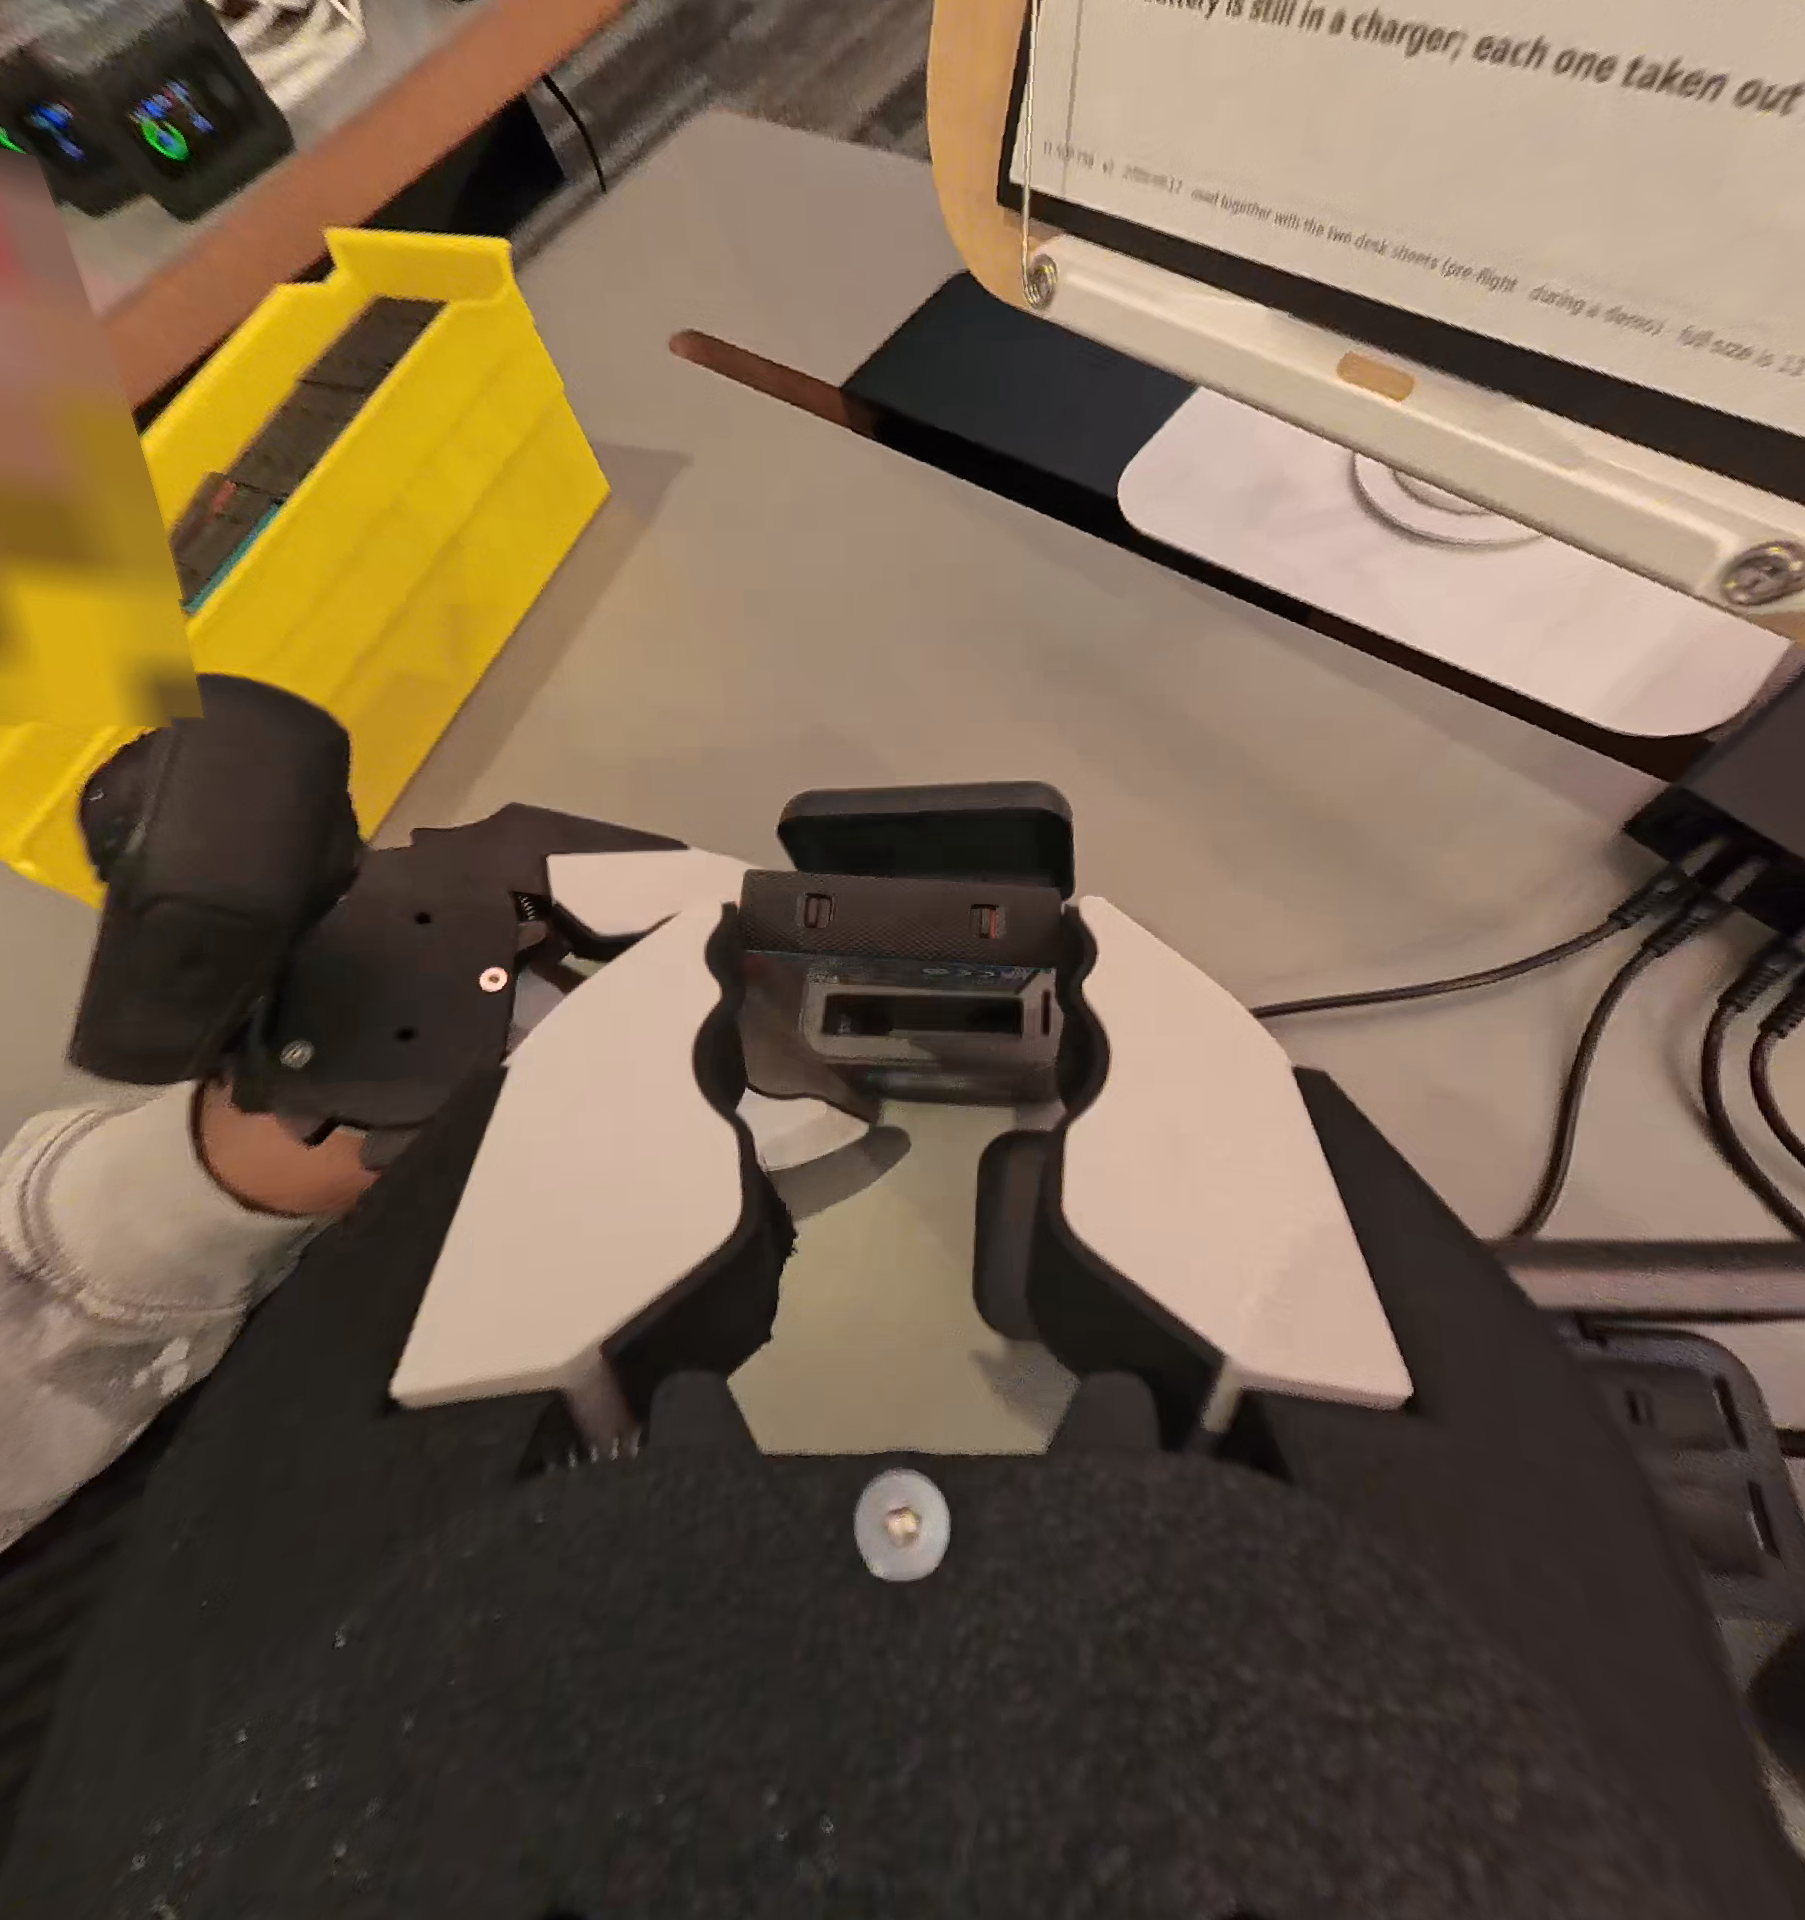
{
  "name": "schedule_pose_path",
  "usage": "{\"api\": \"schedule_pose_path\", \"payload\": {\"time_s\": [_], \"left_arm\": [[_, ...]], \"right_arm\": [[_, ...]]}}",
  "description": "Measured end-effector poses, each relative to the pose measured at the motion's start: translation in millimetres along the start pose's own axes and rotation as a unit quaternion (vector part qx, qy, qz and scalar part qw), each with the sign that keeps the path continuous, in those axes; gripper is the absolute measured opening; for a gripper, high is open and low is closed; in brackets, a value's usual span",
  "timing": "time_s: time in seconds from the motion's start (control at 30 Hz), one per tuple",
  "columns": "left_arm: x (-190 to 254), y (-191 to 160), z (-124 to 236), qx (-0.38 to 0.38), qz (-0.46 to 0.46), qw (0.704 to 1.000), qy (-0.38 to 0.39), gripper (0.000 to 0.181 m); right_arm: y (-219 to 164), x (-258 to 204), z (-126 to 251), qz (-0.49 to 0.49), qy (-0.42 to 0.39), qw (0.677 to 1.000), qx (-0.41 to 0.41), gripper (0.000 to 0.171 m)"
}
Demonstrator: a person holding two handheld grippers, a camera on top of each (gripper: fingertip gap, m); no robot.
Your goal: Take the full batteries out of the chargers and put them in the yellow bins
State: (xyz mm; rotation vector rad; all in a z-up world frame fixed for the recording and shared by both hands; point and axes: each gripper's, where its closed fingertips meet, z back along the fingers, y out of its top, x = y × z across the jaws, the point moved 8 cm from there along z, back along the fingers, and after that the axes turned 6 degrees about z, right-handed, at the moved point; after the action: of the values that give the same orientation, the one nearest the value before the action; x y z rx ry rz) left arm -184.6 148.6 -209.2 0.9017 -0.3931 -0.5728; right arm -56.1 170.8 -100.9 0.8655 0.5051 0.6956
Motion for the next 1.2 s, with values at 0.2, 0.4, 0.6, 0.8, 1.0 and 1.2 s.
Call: {"api": "schedule_pose_path", "payload": {"time_s": [0.2,0.4,0.6,0.8,1.0,1.2], "left_arm": [[13,8,41,0.08,-0.063,0.995,-0.01,0.064],[75,20,62,0.176,-0.115,0.974,-0.084,0.054],[114,32,80,0.249,-0.179,0.95,-0.062,0.017],[127,23,84,0.251,-0.16,0.948,-0.117,0.011],[143,21,92,0.248,-0.117,0.934,-0.23,0.011],[170,20,95,0.236,-0.106,0.918,-0.299,0.011]], "right_arm": [[-20,-3,43,-0.021,0.033,0.998,0.051,0.058],[-42,-25,74,-0.029,0.064,0.994,0.081,0.058],[-59,-53,99,-0.048,0.079,0.99,0.105,0.058],[-75,-58,114,0.008,0.094,0.992,0.083,0.057],[-76,-56,139,0.195,0.153,0.969,0.019,0.064],[-71,-70,160,0.403,0.198,0.891,-0.058,0.048]]}}
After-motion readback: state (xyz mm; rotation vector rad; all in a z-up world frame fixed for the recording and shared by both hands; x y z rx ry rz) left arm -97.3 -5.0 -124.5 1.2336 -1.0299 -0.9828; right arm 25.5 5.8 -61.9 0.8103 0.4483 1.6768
